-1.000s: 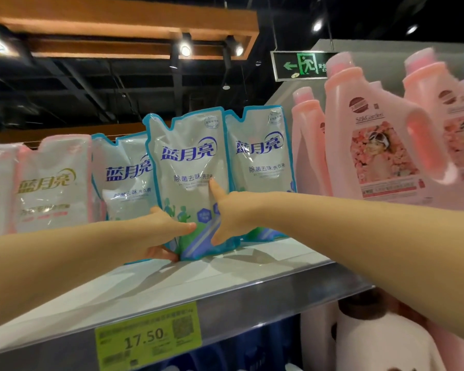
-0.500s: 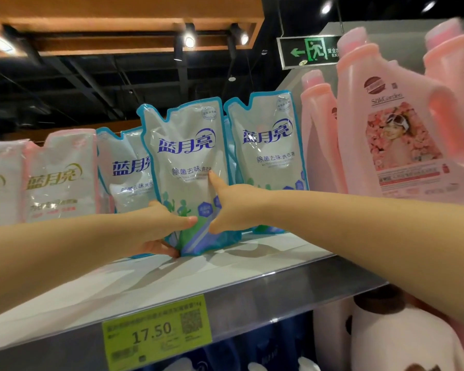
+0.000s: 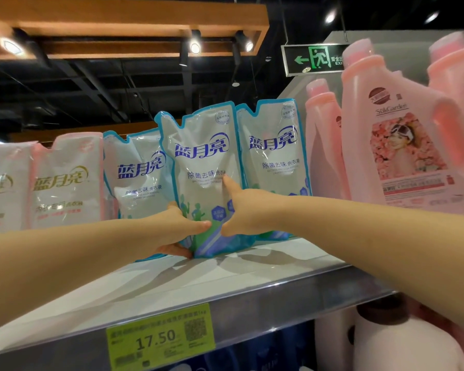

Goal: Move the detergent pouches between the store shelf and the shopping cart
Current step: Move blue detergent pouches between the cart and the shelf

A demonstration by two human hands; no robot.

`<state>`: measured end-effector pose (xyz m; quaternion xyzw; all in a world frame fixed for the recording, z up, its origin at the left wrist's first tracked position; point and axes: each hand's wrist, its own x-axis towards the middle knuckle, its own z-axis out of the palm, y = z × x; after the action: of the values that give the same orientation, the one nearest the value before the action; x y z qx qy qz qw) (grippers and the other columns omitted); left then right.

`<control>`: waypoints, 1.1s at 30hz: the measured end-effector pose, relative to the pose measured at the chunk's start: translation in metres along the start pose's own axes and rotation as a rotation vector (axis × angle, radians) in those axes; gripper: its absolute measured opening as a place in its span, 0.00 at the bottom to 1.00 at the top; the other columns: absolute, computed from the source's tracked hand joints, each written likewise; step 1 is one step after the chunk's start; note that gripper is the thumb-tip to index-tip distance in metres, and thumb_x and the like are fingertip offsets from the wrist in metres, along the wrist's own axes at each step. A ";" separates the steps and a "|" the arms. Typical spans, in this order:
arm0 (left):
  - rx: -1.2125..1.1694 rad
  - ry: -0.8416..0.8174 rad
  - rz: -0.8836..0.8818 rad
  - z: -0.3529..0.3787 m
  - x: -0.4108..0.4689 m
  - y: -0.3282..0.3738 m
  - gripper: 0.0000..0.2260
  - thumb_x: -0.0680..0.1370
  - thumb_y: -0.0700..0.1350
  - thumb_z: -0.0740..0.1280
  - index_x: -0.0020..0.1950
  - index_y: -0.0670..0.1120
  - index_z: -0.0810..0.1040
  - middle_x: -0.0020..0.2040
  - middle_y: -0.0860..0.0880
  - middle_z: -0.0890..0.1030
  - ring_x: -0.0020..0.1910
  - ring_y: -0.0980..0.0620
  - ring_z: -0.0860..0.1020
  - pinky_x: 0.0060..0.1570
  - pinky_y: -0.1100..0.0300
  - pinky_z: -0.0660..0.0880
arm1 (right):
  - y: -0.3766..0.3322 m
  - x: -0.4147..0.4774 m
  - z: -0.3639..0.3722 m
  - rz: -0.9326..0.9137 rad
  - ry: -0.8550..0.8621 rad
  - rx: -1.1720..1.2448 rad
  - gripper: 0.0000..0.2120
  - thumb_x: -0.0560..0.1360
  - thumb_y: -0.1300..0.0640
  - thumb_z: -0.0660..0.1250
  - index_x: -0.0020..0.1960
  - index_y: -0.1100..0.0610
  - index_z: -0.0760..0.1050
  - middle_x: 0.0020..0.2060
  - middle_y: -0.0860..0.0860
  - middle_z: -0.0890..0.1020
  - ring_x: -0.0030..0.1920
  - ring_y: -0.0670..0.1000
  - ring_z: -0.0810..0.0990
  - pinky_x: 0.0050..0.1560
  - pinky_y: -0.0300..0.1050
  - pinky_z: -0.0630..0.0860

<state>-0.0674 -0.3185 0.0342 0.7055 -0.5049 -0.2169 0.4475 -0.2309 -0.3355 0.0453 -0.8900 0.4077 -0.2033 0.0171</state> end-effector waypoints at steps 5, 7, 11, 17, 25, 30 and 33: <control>0.030 0.075 -0.005 0.005 -0.001 0.000 0.33 0.71 0.48 0.73 0.69 0.46 0.59 0.62 0.43 0.71 0.51 0.42 0.78 0.48 0.47 0.80 | 0.000 0.002 0.002 0.012 -0.007 -0.003 0.48 0.75 0.52 0.65 0.75 0.53 0.29 0.57 0.56 0.76 0.44 0.53 0.75 0.43 0.44 0.72; 0.025 0.073 -0.002 0.005 -0.002 0.002 0.33 0.71 0.48 0.73 0.69 0.45 0.59 0.60 0.43 0.71 0.52 0.42 0.78 0.48 0.47 0.80 | 0.001 0.003 0.002 0.015 0.000 -0.009 0.49 0.74 0.52 0.66 0.75 0.52 0.29 0.52 0.55 0.75 0.44 0.53 0.74 0.42 0.44 0.71; 0.046 0.028 -0.007 0.002 -0.006 0.004 0.31 0.72 0.48 0.72 0.69 0.47 0.59 0.63 0.44 0.71 0.54 0.42 0.78 0.47 0.50 0.81 | 0.001 0.003 0.004 0.014 0.008 -0.014 0.49 0.74 0.53 0.66 0.75 0.52 0.28 0.48 0.54 0.73 0.40 0.51 0.73 0.39 0.42 0.69; 0.063 -0.009 0.008 0.001 -0.005 0.002 0.34 0.72 0.49 0.72 0.72 0.49 0.56 0.64 0.45 0.72 0.55 0.43 0.78 0.48 0.48 0.80 | 0.003 0.002 0.004 0.006 0.015 0.011 0.48 0.74 0.54 0.66 0.75 0.52 0.28 0.50 0.54 0.74 0.39 0.50 0.73 0.33 0.39 0.69; 0.206 0.064 -0.008 0.004 -0.014 0.005 0.36 0.73 0.55 0.70 0.72 0.47 0.53 0.49 0.44 0.76 0.48 0.43 0.81 0.49 0.49 0.80 | 0.007 0.002 0.004 0.002 0.001 0.014 0.57 0.69 0.45 0.72 0.75 0.51 0.29 0.67 0.56 0.70 0.54 0.56 0.74 0.49 0.43 0.70; 0.305 0.132 0.108 -0.004 -0.027 0.015 0.39 0.75 0.52 0.67 0.74 0.50 0.43 0.53 0.46 0.75 0.46 0.47 0.80 0.46 0.52 0.79 | 0.008 -0.001 0.003 0.000 -0.010 0.035 0.58 0.68 0.42 0.73 0.75 0.49 0.29 0.72 0.56 0.65 0.64 0.58 0.72 0.60 0.47 0.70; 0.446 0.174 0.149 -0.005 -0.037 0.016 0.41 0.76 0.54 0.66 0.75 0.51 0.38 0.53 0.45 0.74 0.51 0.47 0.78 0.45 0.54 0.77 | 0.006 0.000 0.000 -0.004 0.015 0.031 0.59 0.66 0.41 0.73 0.75 0.47 0.30 0.72 0.57 0.64 0.65 0.59 0.71 0.62 0.50 0.71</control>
<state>-0.0863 -0.2839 0.0447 0.7637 -0.5504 -0.0050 0.3373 -0.2354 -0.3393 0.0438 -0.8890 0.4026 -0.2164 0.0276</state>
